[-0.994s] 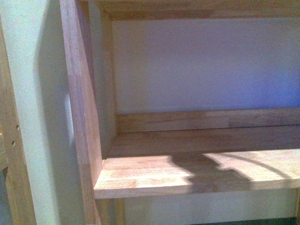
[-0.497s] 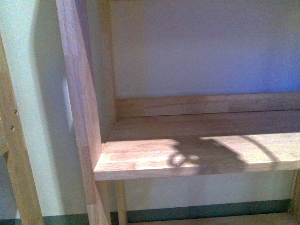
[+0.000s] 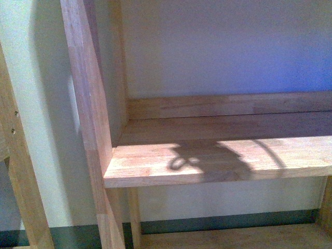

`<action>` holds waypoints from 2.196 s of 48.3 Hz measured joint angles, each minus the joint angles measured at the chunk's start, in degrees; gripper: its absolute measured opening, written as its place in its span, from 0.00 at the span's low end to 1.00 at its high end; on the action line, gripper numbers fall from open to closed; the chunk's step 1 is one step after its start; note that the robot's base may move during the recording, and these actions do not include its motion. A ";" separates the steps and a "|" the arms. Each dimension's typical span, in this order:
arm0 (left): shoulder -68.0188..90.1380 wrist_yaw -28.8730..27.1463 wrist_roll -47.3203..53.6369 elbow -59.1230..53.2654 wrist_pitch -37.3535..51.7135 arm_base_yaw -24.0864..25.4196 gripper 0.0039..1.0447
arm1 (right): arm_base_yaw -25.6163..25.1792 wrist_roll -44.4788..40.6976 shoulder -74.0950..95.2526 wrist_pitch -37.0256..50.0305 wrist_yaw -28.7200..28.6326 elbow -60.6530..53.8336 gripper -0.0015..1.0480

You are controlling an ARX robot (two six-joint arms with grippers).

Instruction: Put away toys

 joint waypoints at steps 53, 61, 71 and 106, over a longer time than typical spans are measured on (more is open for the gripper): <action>0.00 0.00 0.00 0.00 0.00 0.00 0.95 | 0.24 -0.83 7.91 -5.01 5.27 14.03 1.00; -0.02 0.00 0.00 0.00 0.00 0.00 0.95 | 0.04 -4.72 1.36 0.39 6.32 4.26 1.00; 0.00 0.00 0.00 0.02 0.00 0.00 0.95 | 0.20 -8.04 -8.70 6.16 6.60 -7.87 1.00; -0.02 0.00 0.00 0.02 0.00 0.00 0.95 | 6.12 -33.57 -60.08 33.68 26.82 -79.58 1.00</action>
